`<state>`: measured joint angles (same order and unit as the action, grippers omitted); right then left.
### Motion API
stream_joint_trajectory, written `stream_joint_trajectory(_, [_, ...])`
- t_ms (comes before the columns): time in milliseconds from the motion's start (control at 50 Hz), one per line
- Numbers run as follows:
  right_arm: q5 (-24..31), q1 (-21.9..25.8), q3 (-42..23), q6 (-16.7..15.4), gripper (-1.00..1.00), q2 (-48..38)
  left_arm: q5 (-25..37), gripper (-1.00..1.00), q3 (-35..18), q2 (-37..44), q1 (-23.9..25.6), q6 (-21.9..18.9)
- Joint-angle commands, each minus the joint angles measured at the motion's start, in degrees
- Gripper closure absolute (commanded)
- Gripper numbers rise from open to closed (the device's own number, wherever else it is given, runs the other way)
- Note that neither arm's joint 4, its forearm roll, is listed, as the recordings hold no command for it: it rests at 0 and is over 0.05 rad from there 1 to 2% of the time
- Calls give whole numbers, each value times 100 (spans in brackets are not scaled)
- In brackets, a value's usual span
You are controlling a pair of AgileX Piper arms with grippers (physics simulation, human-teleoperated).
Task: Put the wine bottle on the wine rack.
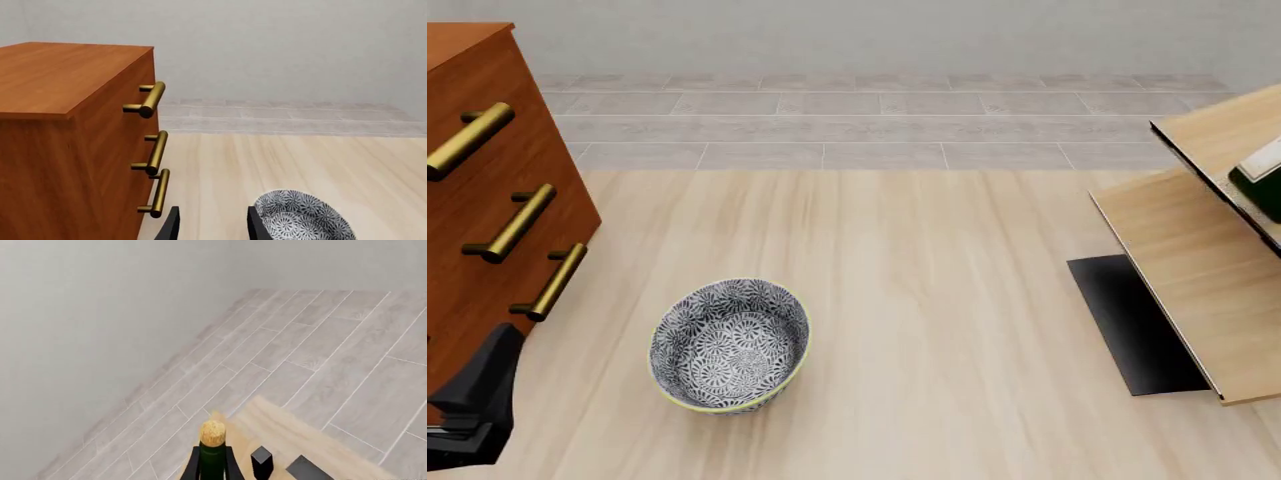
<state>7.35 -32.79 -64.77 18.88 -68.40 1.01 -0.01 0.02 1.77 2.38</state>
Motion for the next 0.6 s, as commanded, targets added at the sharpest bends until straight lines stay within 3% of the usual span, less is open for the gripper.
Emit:
stream_joint_trajectory(20, [-5, -68, 409, 210, 100, -420, 13, -100, 0, 0, -1, -12])
stream_joint_trajectory(600, [-282, -192, 675, 231, 100, -712, 18, -100, 0, 0, 1, -33])
